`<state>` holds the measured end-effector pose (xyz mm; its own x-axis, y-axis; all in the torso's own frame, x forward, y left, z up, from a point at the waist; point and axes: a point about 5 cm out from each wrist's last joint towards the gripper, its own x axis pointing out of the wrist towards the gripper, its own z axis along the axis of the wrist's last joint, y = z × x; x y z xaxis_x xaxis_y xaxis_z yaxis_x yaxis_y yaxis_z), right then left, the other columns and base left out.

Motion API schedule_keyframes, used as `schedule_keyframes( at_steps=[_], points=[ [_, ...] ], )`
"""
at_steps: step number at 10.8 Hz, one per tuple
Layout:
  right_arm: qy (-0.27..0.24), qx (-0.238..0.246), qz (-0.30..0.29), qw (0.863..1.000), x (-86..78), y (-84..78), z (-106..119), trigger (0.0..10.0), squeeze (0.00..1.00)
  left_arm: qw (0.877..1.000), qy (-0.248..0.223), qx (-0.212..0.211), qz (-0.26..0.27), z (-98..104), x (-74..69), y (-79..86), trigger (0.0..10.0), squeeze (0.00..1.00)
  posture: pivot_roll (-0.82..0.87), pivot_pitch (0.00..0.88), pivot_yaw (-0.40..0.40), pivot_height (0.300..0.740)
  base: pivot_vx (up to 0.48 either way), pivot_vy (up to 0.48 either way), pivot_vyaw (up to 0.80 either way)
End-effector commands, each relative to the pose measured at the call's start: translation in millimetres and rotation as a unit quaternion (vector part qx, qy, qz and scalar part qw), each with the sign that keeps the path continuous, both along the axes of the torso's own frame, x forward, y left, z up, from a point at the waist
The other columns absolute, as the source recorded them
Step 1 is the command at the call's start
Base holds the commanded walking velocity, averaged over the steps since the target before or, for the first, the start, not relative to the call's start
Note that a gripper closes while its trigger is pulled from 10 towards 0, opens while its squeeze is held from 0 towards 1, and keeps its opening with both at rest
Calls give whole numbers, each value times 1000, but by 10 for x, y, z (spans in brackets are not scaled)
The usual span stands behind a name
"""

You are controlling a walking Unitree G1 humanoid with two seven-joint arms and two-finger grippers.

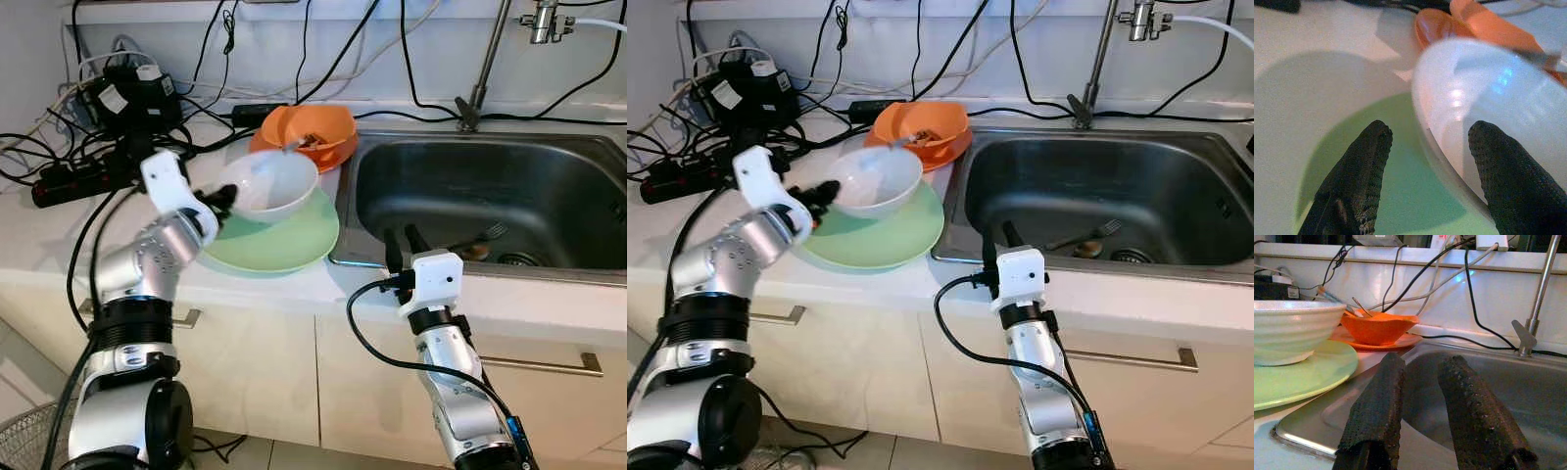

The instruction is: Kitchen organization

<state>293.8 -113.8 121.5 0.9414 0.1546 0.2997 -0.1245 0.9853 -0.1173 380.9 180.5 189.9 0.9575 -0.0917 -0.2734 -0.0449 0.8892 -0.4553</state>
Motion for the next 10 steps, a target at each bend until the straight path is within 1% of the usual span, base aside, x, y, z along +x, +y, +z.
schedule_keyframes(
  at_steps=[1,2,3,4,8,10],
  points=[
    [-3,-1,-2,1000,31,8,17,10000,0,1000,15,-9,-11,-35,11,-49,10000,0,24,0,101,740,0,0,0],
    [-3,-2,-2,1000,35,3,20,10000,0,999,25,-25,-25,-88,6,-123,10000,0,24,0,101,740,0,0,0],
    [-3,-3,-3,1000,42,2,21,10000,0,998,33,-36,-38,-135,-1,-183,9294,0,20,0,103,740,0,0,0],
    [-3,-3,-1,1000,44,12,24,10000,0,998,35,-40,-42,-168,-12,-206,0,0,17,0,103,740,0,0,0],
    [-3,-5,2,1000,54,23,26,10000,0,998,22,-40,-36,-151,-39,-193,0,0,27,0,95,740,0,0,0],
    [-1,-5,1,1000,56,28,19,10000,0,999,-3,-40,-24,-88,-47,-177,0,0,32,0,91,740,0,0,0]
  ],
)
